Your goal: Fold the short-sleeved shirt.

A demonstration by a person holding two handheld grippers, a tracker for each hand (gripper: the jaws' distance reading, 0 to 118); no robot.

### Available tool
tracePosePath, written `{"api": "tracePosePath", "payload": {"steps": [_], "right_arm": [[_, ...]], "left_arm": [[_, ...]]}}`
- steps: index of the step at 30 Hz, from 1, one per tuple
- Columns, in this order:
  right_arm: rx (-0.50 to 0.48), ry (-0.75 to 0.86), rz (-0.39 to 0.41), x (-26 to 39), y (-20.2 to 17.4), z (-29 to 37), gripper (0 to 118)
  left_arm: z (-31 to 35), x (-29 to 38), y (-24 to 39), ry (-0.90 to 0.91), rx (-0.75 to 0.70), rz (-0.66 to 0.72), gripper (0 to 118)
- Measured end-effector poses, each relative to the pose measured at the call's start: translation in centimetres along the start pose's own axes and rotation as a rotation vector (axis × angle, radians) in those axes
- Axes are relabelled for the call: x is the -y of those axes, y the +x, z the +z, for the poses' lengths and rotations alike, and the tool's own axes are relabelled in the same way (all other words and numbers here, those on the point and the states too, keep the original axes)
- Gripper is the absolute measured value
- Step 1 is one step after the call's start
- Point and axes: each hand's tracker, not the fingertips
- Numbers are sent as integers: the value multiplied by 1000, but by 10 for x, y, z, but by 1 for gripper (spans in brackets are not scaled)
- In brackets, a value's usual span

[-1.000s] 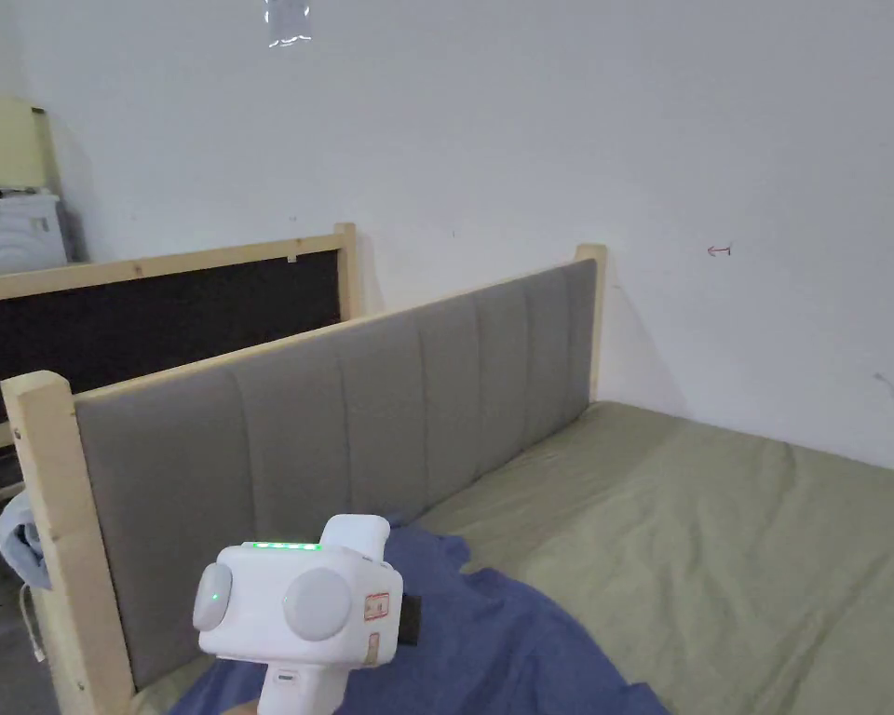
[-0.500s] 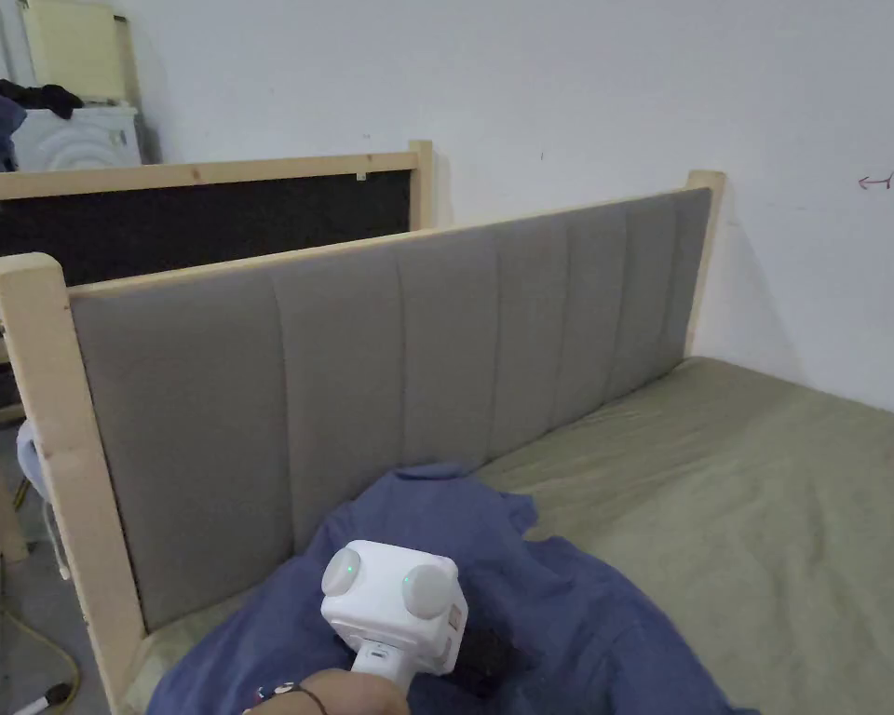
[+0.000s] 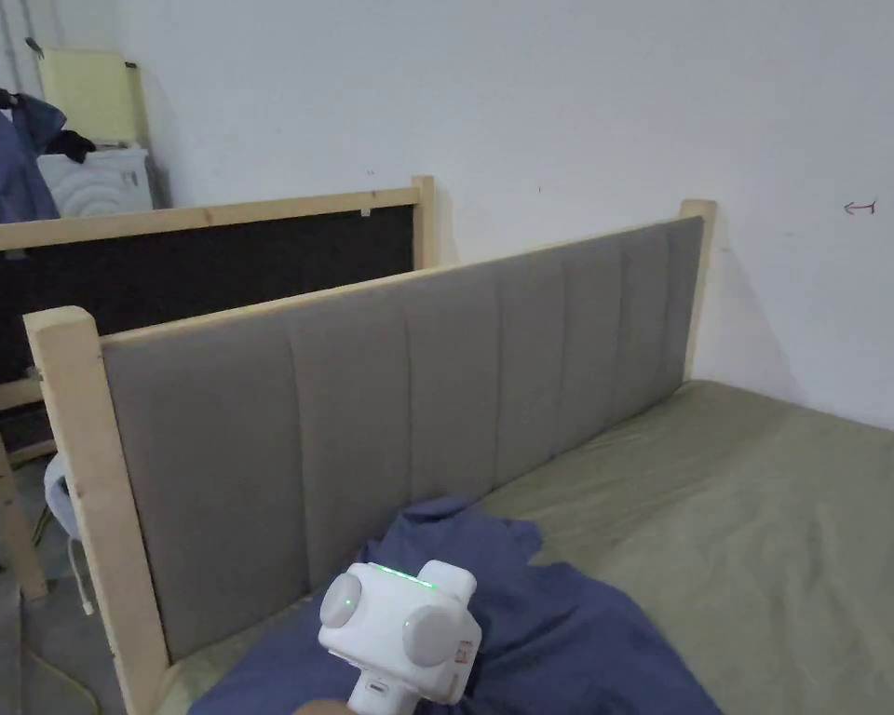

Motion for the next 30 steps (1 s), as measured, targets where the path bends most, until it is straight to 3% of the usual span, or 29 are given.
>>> {"api": "tracePosePath", "payload": {"steps": [3, 6, 10, 17, 21, 24, 27, 30], "right_arm": [[6, 48, -38, -2, 8, 25, 0], [-20, 123, -62, -1, 17, 55, 0], [-20, 186, -83, -3, 28, 94, 0], [29, 297, -169, 0, 59, 149, 0], [95, 369, -194, 8, 83, 178, 0], [169, 446, -238, 18, 101, 200, 0], [224, 486, -256, 30, 123, 220, 0], [285, 461, -235, 43, 142, 228, 0]], "left_arm": [[61, -15, 5, 145, -52, -77, 1], [136, -41, 12, 266, 19, -13, 1], [245, -69, 62, 463, 41, -206, 1], [387, -84, 208, 672, 383, -329, 1], [416, -75, 290, 683, 656, -360, 1], [412, -66, 354, 660, 757, -446, 1], [378, -53, 414, 505, 875, -440, 1], [314, -26, 474, 311, 867, -454, 1]]}}
